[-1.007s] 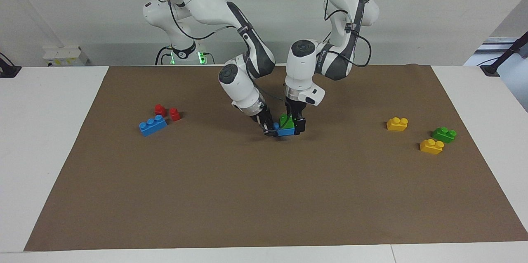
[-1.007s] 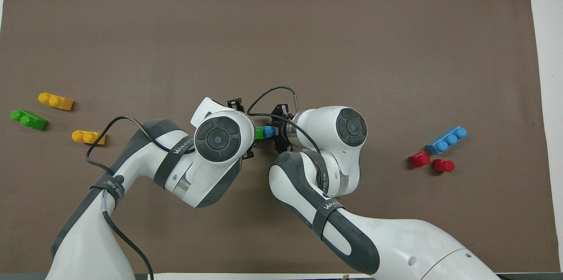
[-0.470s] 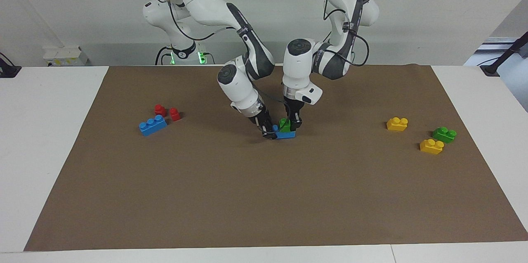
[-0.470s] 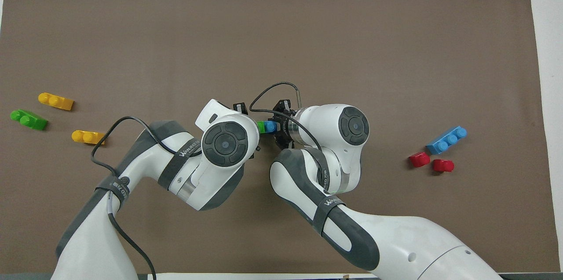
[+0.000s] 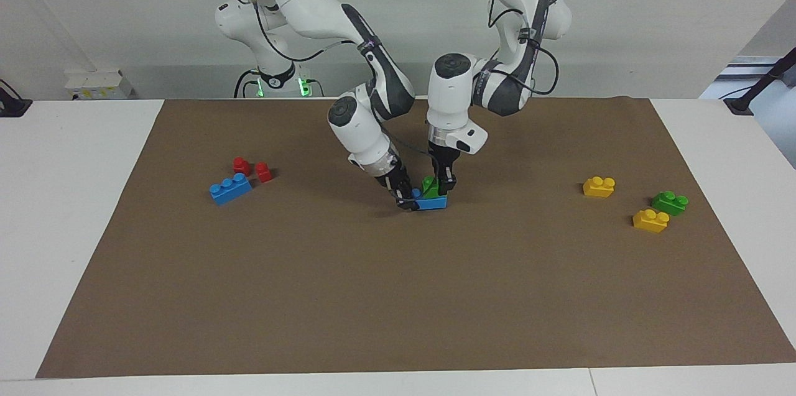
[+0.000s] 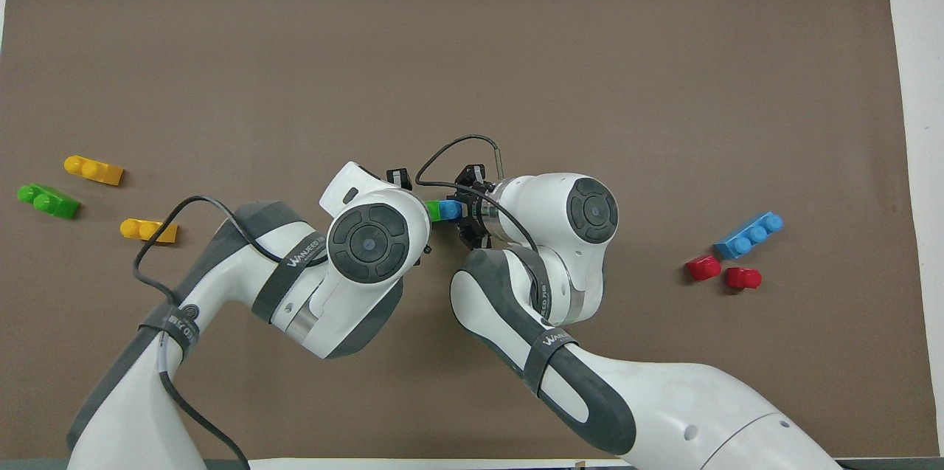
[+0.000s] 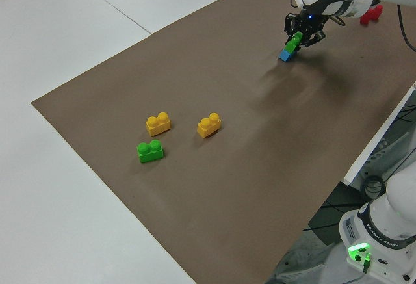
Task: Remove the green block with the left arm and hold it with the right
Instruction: 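Pull the green brick away with the left gripper while the right gripper holds blue, then carry the green brick toward the yellow brick while the right gripper carries blue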
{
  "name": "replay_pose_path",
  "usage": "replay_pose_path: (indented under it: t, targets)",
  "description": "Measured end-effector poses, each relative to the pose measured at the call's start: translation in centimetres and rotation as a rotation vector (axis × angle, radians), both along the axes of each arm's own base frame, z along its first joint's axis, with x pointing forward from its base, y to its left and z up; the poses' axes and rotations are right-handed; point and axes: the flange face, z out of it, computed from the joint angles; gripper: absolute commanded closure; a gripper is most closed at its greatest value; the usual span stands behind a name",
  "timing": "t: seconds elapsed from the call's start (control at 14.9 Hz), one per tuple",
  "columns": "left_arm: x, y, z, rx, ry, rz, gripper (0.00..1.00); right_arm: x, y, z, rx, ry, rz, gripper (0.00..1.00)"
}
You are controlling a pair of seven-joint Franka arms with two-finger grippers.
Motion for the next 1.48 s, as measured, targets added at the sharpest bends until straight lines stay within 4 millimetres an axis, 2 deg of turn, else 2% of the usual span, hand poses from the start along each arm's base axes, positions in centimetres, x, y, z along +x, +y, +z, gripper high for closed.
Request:
replay_pose_path:
  t: [0.13, 0.27, 0.4, 0.54, 0.67, 0.74, 0.81, 0.94, 1.07, 1.14, 1.28, 1.48]
  targets:
    - [0.3, 1.4, 3.3, 0.004, -0.010, -0.009, 1.00, -0.2, 0.2, -0.3, -0.002, 0.004, 0.004, 1.00]
    - [0.5, 3.6, 6.2, 0.007, 0.015, -0.047, 1.00, 0.4, -0.3, 0.1, -0.003, 0.007, 0.012, 1.00]
    - [1.4, 7.1, 8.4, 0.009, 0.044, -0.107, 1.00, 2.7, -2.6, 1.3, -0.020, -0.007, 0.067, 1.00]
    - [2.9, 11.9, 9.8, 0.016, 0.065, -0.178, 1.00, 6.6, -7.8, 3.5, -0.048, -0.013, 0.122, 1.00]
    - [4.3, 16.7, 10.5, 0.027, 0.092, -0.267, 1.00, 10.2, -15.7, 6.3, -0.056, -0.005, 0.163, 1.00]
    - [4.9, 18.7, 10.7, 0.033, 0.099, -0.309, 1.00, 11.3, -20.2, 7.2, -0.051, 0.000, 0.174, 1.00]
    - [5.4, 20.7, 10.7, 0.042, 0.104, -0.347, 1.00, 11.8, -24.8, 7.5, -0.044, 0.012, 0.178, 1.00]
    - [6.2, 24.3, 10.7, 0.054, 0.105, -0.415, 1.00, 11.7, -33.3, 6.5, -0.030, 0.045, 0.149, 1.00]
    - [7.0, 28.2, 10.6, 0.057, 0.105, -0.473, 1.00, 10.4, -39.6, 4.5, -0.022, 0.077, 0.098, 1.00]
    - [7.4, 29.9, 10.4, 0.059, 0.107, -0.494, 1.00, 9.5, -41.9, 3.4, -0.018, 0.088, 0.086, 1.00]
    - [8.4, 32.1, 10.1, 0.064, 0.109, -0.517, 1.00, 8.2, -44.4, 2.0, -0.013, 0.099, 0.091, 1.00]
    - [10.6, 33.3, 8.9, 0.069, 0.115, -0.532, 1.00, 7.2, -44.6, 1.0, -0.006, 0.118, 0.095, 1.00]
